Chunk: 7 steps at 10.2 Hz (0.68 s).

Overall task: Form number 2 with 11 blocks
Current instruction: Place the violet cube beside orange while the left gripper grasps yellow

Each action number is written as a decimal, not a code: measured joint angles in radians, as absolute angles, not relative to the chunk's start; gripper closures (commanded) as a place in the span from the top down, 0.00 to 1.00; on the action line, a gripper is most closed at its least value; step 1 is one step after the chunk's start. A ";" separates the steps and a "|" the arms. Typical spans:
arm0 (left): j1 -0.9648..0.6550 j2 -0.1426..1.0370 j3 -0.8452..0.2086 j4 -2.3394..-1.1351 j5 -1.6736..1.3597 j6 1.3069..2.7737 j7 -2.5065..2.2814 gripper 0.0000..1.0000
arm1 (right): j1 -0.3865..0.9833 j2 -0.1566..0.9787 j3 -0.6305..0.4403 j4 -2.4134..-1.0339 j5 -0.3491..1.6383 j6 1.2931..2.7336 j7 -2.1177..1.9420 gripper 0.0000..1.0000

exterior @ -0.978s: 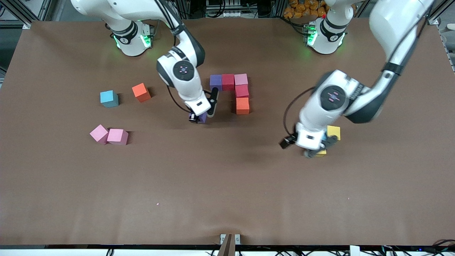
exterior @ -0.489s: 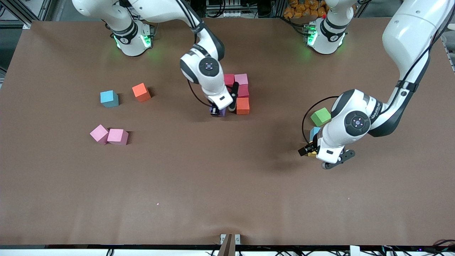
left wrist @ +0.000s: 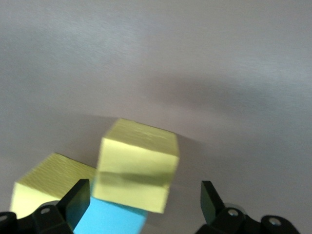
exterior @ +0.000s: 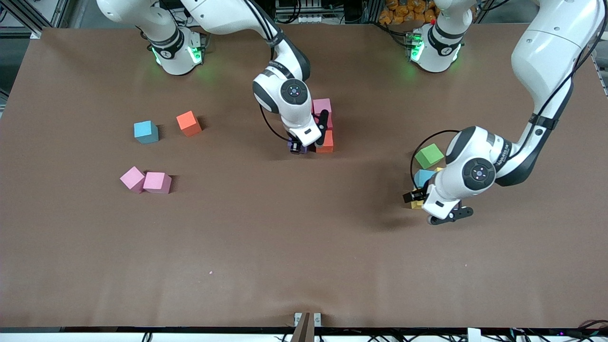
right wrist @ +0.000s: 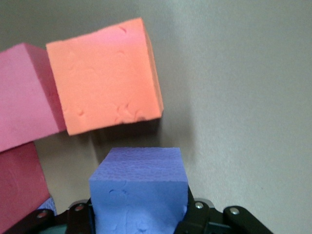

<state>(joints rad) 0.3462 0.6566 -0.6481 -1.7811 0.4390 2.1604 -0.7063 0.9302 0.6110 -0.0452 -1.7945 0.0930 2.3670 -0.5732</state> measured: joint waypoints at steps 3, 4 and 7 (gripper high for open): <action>0.346 0.665 -0.621 -1.786 0.454 2.160 -0.680 1.00 | 0.941 0.637 -0.045 -1.759 0.094 2.364 -0.563 0.60; 0.344 0.665 -0.621 -1.786 0.454 2.160 -0.680 1.00 | 0.944 0.639 -0.045 -1.756 0.094 2.364 -0.561 0.60; 0.337 0.665 -0.622 -1.785 0.455 2.160 -0.680 1.00 | 0.949 0.642 -0.045 -1.747 0.094 2.363 -0.560 0.61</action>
<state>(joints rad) 0.3373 0.6652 -0.6216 -1.7849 0.4553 2.1600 -0.6800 0.9488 0.6425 -0.0450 -1.7467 0.0942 2.3630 -0.5597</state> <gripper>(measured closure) 0.000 0.396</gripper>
